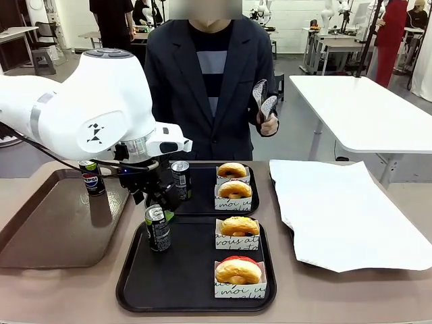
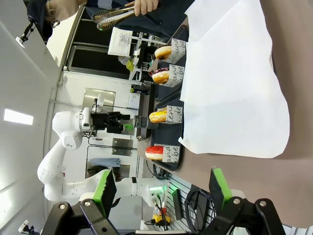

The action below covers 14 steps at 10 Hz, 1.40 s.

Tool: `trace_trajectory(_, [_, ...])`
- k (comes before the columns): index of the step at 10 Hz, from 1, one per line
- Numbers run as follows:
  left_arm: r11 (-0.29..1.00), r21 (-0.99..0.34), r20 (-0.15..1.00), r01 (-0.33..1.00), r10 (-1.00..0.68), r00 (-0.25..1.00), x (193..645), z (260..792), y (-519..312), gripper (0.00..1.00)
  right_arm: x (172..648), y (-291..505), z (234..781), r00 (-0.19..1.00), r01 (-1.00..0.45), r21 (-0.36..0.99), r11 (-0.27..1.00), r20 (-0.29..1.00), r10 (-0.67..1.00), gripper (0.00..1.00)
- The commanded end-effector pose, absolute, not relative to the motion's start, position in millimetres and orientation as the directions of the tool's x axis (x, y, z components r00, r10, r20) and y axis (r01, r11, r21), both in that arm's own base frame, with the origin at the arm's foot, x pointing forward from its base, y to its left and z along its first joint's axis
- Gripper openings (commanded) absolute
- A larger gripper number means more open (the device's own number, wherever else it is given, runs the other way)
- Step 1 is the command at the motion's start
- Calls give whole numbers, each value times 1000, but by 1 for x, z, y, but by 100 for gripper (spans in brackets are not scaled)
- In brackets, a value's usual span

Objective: Set up donuts and drinks on trays.
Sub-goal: Pick up one Pepsi coke from the Handle tray and place it on the Flat Tray without a Pepsi coke.

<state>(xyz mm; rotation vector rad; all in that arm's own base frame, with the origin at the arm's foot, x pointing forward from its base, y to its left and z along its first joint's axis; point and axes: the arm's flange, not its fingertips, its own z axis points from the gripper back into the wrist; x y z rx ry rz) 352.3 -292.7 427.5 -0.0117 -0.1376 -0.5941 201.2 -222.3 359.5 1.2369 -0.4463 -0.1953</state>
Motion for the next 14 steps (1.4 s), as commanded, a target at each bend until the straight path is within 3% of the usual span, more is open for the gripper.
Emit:
trace_trajectory(1, [828, 26, 139, 561, -558, 818, 354, 427, -295, 100, 201, -222, 359, 894, -112, 941, 321, 236, -380, 100])
trace_trajectory(4, [829, 28, 132, 559, -557, 820, 353, 427, -293, 100, 201, -222, 359, 894, -112, 941, 321, 236, -380, 100])
trace_trajectory(7, [910, 20, 132, 415, -413, 901, 386, 462, -200, 100, 201, -222, 359, 894, -112, 941, 321, 236, -380, 100])
trace_trajectory(10, [953, 21, 146, 301, -301, 942, 387, 485, -106, 100, 201, -222, 359, 894, -112, 941, 321, 236, -380, 100])
trace_trajectory(13, [964, 83, 134, 254, -263, 955, 399, 486, -72, 100, 201, -222, 359, 894, -112, 941, 321, 236, -380, 100])
trace_trajectory(14, [968, 15, 156, 251, -250, 956, 394, 494, -73, 100, 201, -222, 359, 894, -112, 941, 321, 236, -380, 100])
